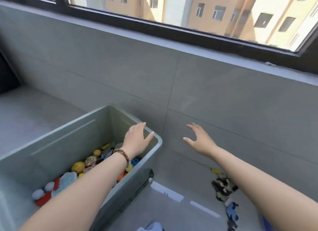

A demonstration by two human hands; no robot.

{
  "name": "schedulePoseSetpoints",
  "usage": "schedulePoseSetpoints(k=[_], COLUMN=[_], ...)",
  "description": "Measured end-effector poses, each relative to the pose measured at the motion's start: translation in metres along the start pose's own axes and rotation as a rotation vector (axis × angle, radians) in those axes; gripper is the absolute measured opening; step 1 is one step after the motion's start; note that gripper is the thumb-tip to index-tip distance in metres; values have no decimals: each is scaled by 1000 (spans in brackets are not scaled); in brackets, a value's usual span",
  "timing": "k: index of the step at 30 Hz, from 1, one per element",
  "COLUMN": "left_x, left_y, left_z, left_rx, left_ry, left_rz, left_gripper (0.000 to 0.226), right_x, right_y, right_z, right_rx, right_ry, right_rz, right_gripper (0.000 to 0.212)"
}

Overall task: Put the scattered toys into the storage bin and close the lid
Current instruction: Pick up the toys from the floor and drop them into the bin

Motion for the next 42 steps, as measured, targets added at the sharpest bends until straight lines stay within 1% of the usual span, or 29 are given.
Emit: schedulePoseSetpoints(k=[2, 4, 7, 10, 13, 15, 17, 20, 23, 26, 28, 30, 32, 35, 39, 42], left_x=[-53, -98, -145, -165, -169, -166, -161, -150, -141, -136, -134, -130, -127, -119, -113, -116], left_y=[28, 65, 131, 206, 276, 316, 352, 401, 444, 475, 486, 494, 499, 503, 502, 504], left_z=[-6, -7, -5, 0, 3, 3, 2, 3, 15, 27, 33, 37, 39, 40, 42, 47], left_rx=[43, 95, 213, 382, 529, 606, 675, 771, 874, 916, 910, 881, 848, 791, 714, 719], left_ry=[114, 207, 266, 264, 256, 249, 227, 184, 178, 164, 164, 168, 148, 111, -22, -149], left_rz=[-90, -130, -140, -204, -267, -282, -287, -261, -249, -171, -127, -103, -41, 49, 247, 412], left_gripper=[62, 60, 59, 61, 61, 63, 67, 70, 69, 60, 53, 46, 42, 38, 28, 19], right_x=[-58, -119, -206, -281, -343, -376, -401, -425, -446, -461, -464, -466, -467, -469, -471, -471], right_y=[-29, -50, -64, -57, -30, -4, 26, 70, 114, 155, 173, 182, 186, 188, 193, 188], right_z=[22, 47, 85, 115, 129, 130, 125, 115, 113, 119, 118, 114, 110, 111, 123, 132], right_rx=[-33, -62, -98, -137, -148, -119, -39, 88, 142, 158, 170, 130, 56, -17, -75, -100], right_ry=[105, 232, 415, 569, 688, 746, 775, 785, 812, 834, 795, 728, 686, 707, 737, 753], right_rz=[14, -14, -80, -210, -308, -344, -355, -421, -486, -541, -502, -411, -377, -382, -541, -677], right_gripper=[63, 63, 62, 64, 67, 66, 65, 64, 62, 73, 78, 76, 69, 58, 52, 46])
Point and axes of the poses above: each hand's wrist, its own z-axis away from the middle knuckle, its own y-axis out of the palm, x = y × z, the point moved 8 cm from there along -z, towards the middle knuckle, and after that the axes turned 2 degrees about -x, right-handed, at the moved point
